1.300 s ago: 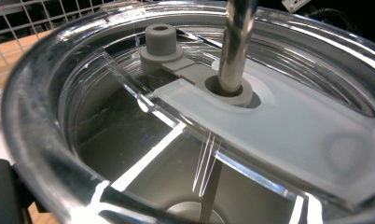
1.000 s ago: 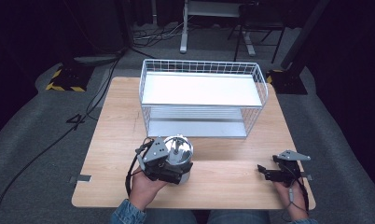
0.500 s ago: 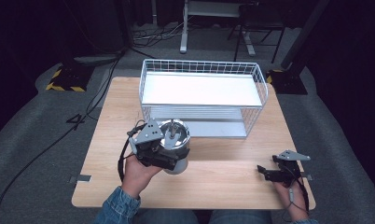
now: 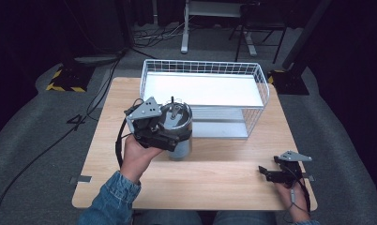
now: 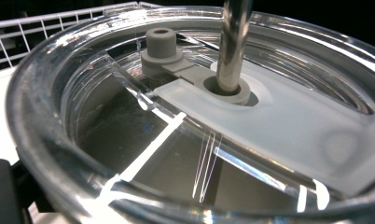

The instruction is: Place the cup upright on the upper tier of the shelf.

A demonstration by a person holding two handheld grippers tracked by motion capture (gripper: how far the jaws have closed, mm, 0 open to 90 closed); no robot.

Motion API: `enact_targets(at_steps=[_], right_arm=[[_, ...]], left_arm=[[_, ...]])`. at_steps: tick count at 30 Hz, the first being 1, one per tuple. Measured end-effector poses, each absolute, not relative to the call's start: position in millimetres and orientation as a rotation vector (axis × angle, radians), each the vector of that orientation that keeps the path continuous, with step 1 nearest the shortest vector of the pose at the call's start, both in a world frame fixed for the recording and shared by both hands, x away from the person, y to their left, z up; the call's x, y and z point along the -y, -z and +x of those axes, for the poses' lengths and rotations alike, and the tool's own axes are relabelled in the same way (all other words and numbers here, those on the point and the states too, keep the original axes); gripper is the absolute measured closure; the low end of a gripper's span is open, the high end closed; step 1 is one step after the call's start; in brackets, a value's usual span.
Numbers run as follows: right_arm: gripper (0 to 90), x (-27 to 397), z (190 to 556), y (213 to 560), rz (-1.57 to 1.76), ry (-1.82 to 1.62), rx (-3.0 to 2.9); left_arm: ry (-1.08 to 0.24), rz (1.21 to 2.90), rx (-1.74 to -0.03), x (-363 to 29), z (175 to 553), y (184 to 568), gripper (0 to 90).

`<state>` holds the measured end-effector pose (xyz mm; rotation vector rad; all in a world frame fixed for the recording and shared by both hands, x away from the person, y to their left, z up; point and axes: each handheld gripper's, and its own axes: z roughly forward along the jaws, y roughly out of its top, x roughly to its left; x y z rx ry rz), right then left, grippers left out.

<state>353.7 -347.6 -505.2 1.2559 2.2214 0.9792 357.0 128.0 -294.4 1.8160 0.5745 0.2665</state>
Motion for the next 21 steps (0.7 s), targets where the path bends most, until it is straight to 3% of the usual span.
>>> enact_targets(at_steps=[21], right_arm=[[17.8,348.2,353.7,505.1,1.254,-0.983,-2.220]], left_arm=[[-0.313,1.727,-0.633,-119.1,398.3,242.5,3.3]])
